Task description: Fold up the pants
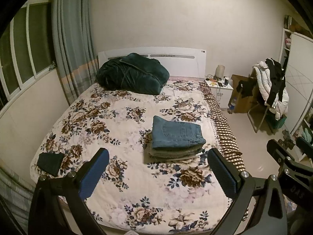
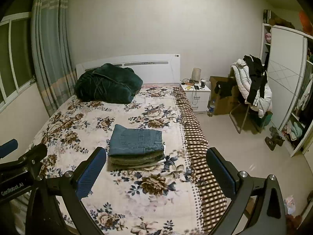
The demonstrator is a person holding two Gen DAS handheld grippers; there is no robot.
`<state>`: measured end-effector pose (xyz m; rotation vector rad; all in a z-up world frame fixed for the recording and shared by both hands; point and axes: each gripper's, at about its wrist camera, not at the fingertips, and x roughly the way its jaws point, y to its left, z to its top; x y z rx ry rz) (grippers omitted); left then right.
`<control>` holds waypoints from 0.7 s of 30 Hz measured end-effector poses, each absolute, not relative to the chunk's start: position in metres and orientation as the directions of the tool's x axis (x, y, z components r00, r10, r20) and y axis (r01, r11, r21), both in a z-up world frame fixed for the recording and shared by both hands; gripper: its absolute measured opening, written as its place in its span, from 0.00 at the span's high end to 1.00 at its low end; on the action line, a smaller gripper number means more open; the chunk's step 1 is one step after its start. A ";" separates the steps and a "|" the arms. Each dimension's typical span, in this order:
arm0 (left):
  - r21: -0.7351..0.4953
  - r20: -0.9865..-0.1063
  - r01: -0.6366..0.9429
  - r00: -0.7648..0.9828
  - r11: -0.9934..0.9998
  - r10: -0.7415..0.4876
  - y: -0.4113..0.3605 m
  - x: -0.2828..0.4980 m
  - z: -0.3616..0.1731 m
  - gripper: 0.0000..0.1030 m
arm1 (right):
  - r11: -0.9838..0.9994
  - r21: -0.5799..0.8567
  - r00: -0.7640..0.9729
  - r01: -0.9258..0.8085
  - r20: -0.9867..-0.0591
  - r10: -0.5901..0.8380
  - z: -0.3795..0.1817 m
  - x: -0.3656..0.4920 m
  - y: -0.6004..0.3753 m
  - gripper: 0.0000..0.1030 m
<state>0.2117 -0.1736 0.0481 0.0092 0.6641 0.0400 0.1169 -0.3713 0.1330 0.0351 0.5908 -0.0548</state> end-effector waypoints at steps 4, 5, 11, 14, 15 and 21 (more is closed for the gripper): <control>0.020 -0.610 -0.044 0.791 0.999 0.047 -0.174 0.209 0.051 0.00 | 0.998 0.020 0.832 0.062 -0.554 -0.040 0.132 0.116 -0.371 0.00; 0.021 -0.610 -0.042 0.791 0.999 0.046 -0.174 0.209 0.051 0.00 | 0.998 0.021 0.831 0.059 -0.555 -0.037 0.132 0.116 -0.369 0.00; 0.025 -0.609 -0.047 0.791 0.999 0.053 -0.172 0.207 0.052 0.00 | 0.998 0.027 0.832 0.052 -0.553 -0.028 0.132 0.117 -0.367 0.00; 0.025 -0.608 -0.048 0.792 0.999 0.053 -0.171 0.206 0.052 0.00 | 0.998 0.028 0.832 0.048 -0.555 -0.025 0.132 0.117 -0.364 0.00; 0.025 -0.609 -0.049 0.792 0.998 0.054 -0.171 0.206 0.053 0.00 | 0.998 0.029 0.831 0.048 -0.555 -0.024 0.132 0.117 -0.364 0.00; 0.025 -0.606 -0.069 0.793 0.997 0.070 -0.165 0.201 0.054 0.00 | 0.998 0.031 0.830 0.046 -0.558 -0.021 0.131 0.116 -0.362 0.00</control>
